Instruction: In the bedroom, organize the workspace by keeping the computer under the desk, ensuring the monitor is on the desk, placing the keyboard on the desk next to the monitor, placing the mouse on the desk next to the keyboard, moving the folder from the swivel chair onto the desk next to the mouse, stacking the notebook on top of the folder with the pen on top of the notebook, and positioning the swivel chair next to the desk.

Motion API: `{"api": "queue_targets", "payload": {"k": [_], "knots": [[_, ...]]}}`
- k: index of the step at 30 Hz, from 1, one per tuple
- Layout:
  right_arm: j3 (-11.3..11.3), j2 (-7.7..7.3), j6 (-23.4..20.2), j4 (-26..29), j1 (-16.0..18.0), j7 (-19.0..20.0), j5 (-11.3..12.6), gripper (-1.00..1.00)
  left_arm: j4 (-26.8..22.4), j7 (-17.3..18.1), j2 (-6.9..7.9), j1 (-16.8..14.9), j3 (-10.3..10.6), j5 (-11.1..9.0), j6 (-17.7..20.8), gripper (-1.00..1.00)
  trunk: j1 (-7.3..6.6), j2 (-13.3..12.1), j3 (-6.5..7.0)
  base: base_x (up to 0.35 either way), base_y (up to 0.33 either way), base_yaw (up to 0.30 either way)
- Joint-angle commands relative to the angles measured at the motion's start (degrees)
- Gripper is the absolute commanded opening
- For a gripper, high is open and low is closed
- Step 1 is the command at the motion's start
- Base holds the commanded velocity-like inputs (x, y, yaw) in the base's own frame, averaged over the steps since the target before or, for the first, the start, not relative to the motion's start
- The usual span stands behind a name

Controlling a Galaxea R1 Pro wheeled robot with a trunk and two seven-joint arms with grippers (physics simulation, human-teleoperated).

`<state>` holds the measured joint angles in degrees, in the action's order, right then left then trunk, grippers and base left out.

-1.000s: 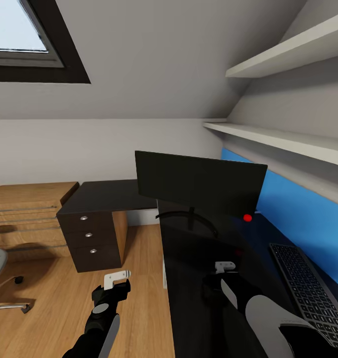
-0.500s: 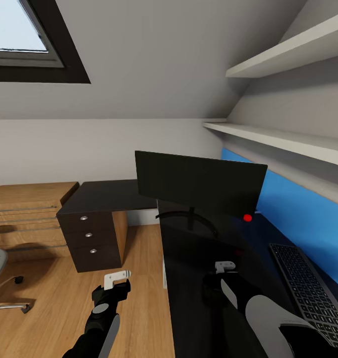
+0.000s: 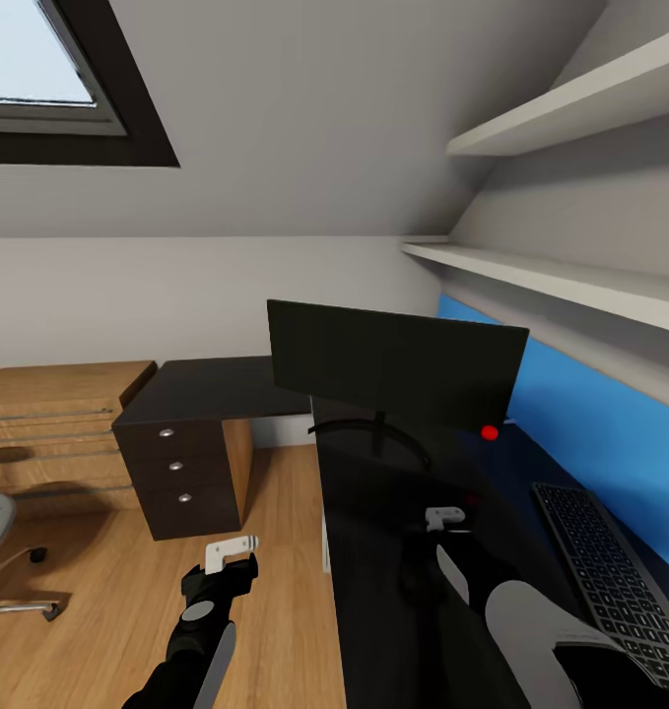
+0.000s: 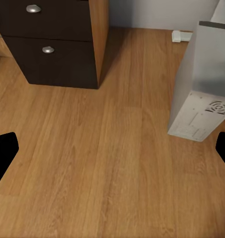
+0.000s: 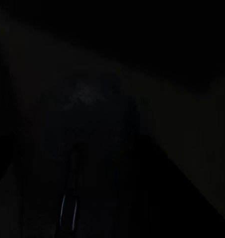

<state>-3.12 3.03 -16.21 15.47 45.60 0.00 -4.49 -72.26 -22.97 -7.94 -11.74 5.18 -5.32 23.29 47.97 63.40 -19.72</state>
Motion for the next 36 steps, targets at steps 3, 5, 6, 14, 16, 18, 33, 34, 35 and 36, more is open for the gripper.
{"api": "queue_targets", "payload": {"k": [3,5,6,14,16,18,33,34,35,36], "knots": [[-0.3,0.05,-0.3,0.3,0.0,-0.1,-0.2,-1.0,-0.1,-0.5,0.03,0.0,0.1,-0.6,0.2,1.0,-0.66,-1.2,0.47,0.0,0.0,0.0],[-0.3,0.05,-0.3,0.4,0.0,-0.1,-0.2,-1.0,-0.1,-0.5,0.03,0.0,0.1,-0.6,0.2,1.0,-1.1,-2.0,0.83,0.0,0.0,0.0],[-0.3,0.05,-0.3,0.4,0.0,-0.1,-0.2,-1.0,-0.1,-0.5,0.03,0.0,0.1,-0.6,0.2,1.0,-1.32,-2.4,1.01,0.0,0.0,0.0],[-0.3,0.21,-0.3,0.6,0.0,-0.1,-0.2,-1.0,-0.1,-0.5,0.03,0.0,0.1,-0.6,0.2,1.0,-3.08,-5.6,2.45,0.0,0.0,0.0],[-0.3,0.35,-0.3,0.9,0.0,-0.2,-0.2,-1.0,-0.1,-0.5,0.07,0.0,0.1,-0.6,0.2,1.0,-3.3,-6.0,2.63,0.0,0.0,0.0],[-0.3,0.48,-0.3,1.3,0.0,-0.2,-0.2,-1.0,-0.1,-0.5,0.09,0.0,0.1,-0.6,0.2,1.0,-3.3,-6.0,2.63,0.0,0.0,0.0],[1.2,5.66,-0.4,8.3,-1.6,-4.2,-0.8,-1.0,-0.1,-0.4,0.29,0.0,0.1,-0.5,0.1,1.0,-3.3,-6.0,2.63,-0.056,0.078,0.0],[1.2,5.7,-0.4,8.3,-1.6,-4.2,-0.8,-1.0,-0.1,-0.4,0.29,0.0,0.1,-0.5,0.1,1.0,-3.3,-6.0,2.63,-0.188,0.26,0.0],[1.4,5.75,-0.4,8.4,-1.6,-4.2,-0.8,-1.0,-0.1,-0.4,0.29,0.0,0.1,-0.5,0.1,1.0,-3.3,-6.0,2.63,-0.193,0.267,0.0],[1.5,5.77,-0.4,8.4,-1.6,-4.2,-0.8,-1.0,-0.1,-0.4,0.29,0.0,0.1,-0.5,0.1,1.0,-3.3,-6.0,2.63,-0.195,0.269,0.0]]}}
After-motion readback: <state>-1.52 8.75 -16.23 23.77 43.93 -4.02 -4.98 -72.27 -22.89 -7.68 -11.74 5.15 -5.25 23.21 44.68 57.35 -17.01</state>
